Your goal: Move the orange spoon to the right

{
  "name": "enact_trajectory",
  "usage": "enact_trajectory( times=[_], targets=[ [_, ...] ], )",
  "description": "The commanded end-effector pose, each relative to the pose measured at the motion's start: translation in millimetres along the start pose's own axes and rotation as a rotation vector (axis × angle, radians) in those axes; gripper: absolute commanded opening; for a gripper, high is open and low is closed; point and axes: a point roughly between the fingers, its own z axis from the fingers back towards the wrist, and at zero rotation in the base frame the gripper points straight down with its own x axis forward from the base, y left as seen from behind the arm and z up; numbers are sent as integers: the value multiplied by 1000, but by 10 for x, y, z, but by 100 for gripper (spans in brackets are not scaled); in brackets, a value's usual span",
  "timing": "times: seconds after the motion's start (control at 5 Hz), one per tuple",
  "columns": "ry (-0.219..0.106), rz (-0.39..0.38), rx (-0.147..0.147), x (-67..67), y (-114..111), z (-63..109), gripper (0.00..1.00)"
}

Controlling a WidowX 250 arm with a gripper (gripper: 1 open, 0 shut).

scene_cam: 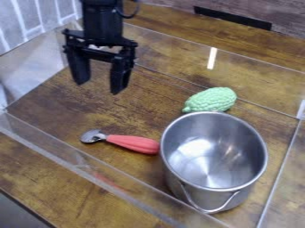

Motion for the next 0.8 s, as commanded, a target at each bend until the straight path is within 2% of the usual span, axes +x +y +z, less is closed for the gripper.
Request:
enact_trajectory(
  times=[0.0,0.2,0.6],
  targets=[
    [-64,-17,6,71,-128,221,100],
    [-54,-25,9,65,-231,230,100],
    [-23,59,3,50,-233,113,100]
  ],
)
